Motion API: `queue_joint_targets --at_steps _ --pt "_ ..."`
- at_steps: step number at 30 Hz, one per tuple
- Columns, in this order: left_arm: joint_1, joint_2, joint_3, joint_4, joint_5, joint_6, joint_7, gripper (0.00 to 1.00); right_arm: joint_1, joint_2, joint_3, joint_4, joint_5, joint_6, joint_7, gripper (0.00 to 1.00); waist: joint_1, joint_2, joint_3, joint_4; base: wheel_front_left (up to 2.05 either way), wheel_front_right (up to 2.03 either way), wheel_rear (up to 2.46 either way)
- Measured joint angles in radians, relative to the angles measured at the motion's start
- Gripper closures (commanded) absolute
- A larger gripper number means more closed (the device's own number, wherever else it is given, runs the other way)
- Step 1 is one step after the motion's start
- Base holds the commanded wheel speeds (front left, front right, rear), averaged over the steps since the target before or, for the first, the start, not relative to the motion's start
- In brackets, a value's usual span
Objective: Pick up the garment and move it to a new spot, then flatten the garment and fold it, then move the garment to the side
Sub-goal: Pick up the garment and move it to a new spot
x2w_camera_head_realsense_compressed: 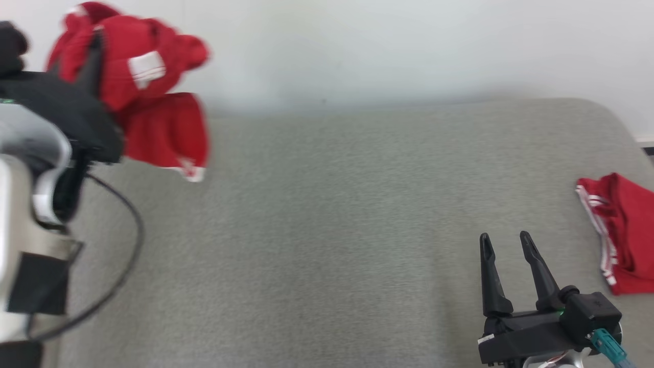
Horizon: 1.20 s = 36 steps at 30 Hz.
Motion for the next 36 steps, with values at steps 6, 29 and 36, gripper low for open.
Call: queue_joint_targets --at_steps 6,29,36 --pt "0.069 -0.088 -0.074 -0.201 -0.022 0.003 0.01 1.0 0.001 0.0 0.0 -0.012 -0.002 0.0 0.004 0.0 0.0 0.0 -0.04 -0.074 0.0 0.0 0.0" --pt "0.366 -0.282 -0.378 0.132 0.036 0.028 -0.095 0.0 0.0 0.0 0.011 -0.023 -0.002 0.0 0.011 0.0 0.0004 0.0001 0.018 -0.249 0.0 0.0 0.0" --pt "0.419 -0.258 -0.385 0.102 0.082 0.068 -0.228 0.0 0.013 0.0 0.007 -0.024 -0.003 0.0 0.02 0.0 0.0003 0.0001 -0.004 -0.181 0.0 0.0 0.0"
